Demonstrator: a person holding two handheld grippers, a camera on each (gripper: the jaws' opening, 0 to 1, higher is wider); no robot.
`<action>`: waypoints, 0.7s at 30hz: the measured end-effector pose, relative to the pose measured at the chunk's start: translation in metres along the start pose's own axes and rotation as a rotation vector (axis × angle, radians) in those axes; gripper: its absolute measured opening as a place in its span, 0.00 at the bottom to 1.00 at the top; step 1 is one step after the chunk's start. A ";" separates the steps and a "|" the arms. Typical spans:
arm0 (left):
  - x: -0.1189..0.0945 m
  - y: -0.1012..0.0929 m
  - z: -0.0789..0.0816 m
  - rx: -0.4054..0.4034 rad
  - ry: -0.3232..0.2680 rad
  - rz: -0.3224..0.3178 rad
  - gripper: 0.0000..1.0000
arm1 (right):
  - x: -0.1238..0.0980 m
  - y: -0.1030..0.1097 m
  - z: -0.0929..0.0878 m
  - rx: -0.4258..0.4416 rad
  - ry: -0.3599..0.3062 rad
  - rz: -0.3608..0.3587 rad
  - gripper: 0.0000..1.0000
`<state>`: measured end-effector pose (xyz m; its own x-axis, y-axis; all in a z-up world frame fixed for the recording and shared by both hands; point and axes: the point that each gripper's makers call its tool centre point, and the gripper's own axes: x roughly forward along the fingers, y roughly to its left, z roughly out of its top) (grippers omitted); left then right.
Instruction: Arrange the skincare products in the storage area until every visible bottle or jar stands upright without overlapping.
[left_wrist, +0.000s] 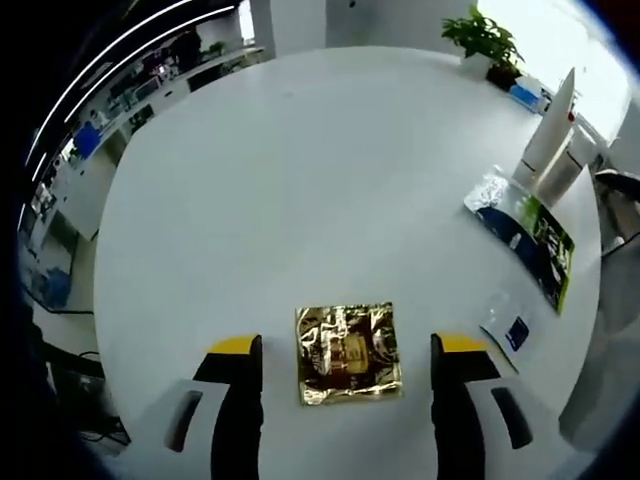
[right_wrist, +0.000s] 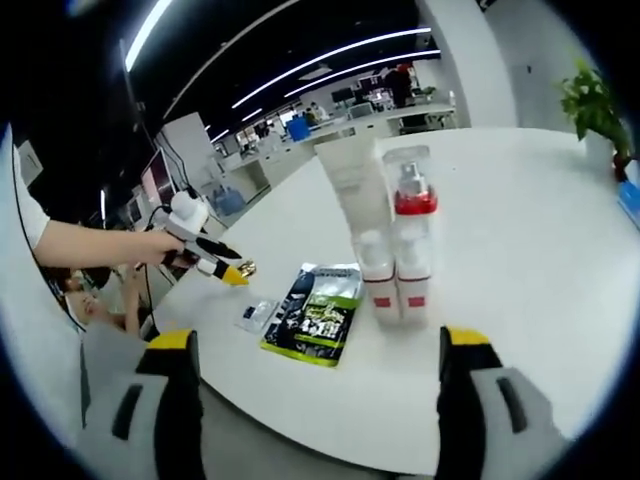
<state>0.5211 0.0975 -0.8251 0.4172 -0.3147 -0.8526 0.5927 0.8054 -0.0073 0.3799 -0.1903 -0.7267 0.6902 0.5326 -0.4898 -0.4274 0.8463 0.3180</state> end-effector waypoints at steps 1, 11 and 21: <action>0.001 0.001 0.000 0.004 0.000 0.000 0.62 | 0.000 0.000 0.000 0.001 0.000 -0.001 1.00; 0.004 0.001 0.007 0.016 -0.027 -0.012 0.46 | 0.000 0.000 0.000 0.008 0.002 -0.005 1.00; 0.003 0.001 0.007 0.049 -0.033 -0.022 0.36 | 0.001 0.000 -0.001 0.007 0.005 -0.003 1.00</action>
<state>0.5278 0.0936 -0.8233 0.4259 -0.3490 -0.8347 0.6344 0.7730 0.0005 0.3802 -0.1902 -0.7276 0.6887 0.5301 -0.4947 -0.4212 0.8478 0.3221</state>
